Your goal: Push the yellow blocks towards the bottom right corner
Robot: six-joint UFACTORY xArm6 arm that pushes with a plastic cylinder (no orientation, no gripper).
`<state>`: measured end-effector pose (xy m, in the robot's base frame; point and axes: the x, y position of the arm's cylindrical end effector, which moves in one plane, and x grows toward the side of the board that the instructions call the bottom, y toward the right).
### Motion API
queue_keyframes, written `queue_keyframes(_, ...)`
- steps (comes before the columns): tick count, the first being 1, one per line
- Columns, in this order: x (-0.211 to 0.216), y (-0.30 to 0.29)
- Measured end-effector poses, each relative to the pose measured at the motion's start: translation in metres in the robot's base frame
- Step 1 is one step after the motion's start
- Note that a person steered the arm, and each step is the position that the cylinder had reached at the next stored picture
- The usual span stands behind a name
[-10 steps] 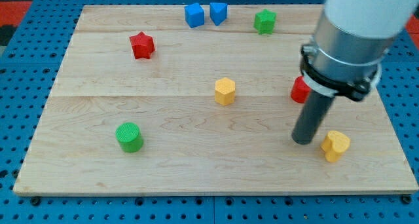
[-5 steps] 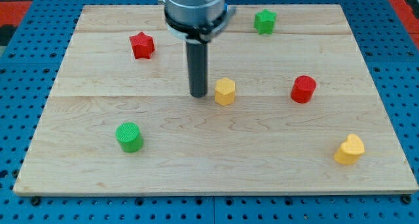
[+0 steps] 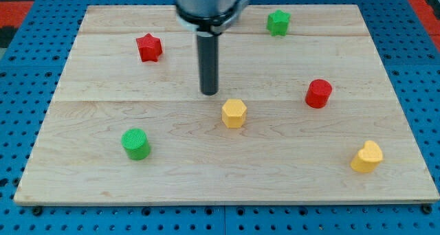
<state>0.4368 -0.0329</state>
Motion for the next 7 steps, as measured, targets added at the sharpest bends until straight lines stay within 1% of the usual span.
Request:
queue_keyframes(1, 0.066, 0.042)
queue_keyframes(2, 0.083, 0.09)
queue_keyframes(3, 0.054, -0.012)
queue_keyframes(4, 0.03, 0.028)
queue_keyframes(5, 0.045, 0.099)
queue_keyframes(6, 0.036, 0.101)
queue_keyframes(7, 0.067, 0.165)
